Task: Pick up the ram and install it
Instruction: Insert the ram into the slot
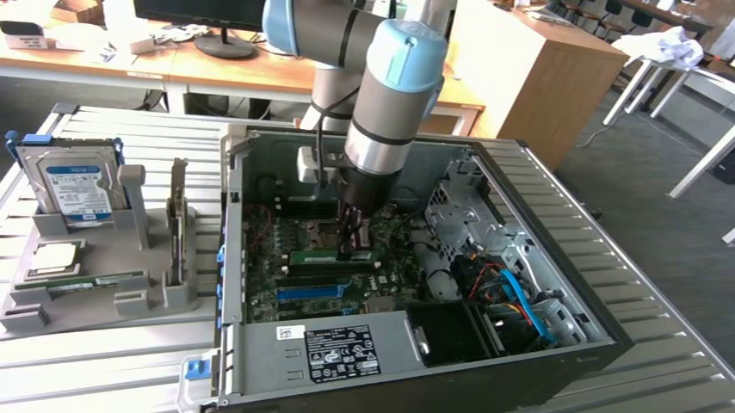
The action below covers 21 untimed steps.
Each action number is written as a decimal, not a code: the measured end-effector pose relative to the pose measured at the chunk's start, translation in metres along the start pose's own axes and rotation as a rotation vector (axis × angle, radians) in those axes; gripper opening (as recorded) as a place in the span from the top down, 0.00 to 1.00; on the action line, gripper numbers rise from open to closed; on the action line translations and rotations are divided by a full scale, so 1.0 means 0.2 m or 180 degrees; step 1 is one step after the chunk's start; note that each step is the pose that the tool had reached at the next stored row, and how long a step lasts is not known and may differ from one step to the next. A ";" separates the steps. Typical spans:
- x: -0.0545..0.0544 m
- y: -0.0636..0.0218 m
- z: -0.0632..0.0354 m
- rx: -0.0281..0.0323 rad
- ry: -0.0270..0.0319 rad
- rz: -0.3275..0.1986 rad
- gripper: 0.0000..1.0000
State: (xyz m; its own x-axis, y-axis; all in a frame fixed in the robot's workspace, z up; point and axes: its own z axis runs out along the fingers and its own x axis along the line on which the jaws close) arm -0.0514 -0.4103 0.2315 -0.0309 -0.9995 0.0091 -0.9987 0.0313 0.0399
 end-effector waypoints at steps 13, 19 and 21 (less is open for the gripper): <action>0.00 0.000 0.018 0.0000 0.0000 0.0000 0.87; 0.00 0.000 0.025 0.0000 0.0000 0.0000 0.87; 0.00 0.000 0.027 0.0000 0.0000 0.0000 0.87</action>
State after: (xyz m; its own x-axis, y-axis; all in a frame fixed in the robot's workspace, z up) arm -0.0515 -0.4098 0.2262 -0.0310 -0.9995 0.0090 -0.9987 0.0313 0.0399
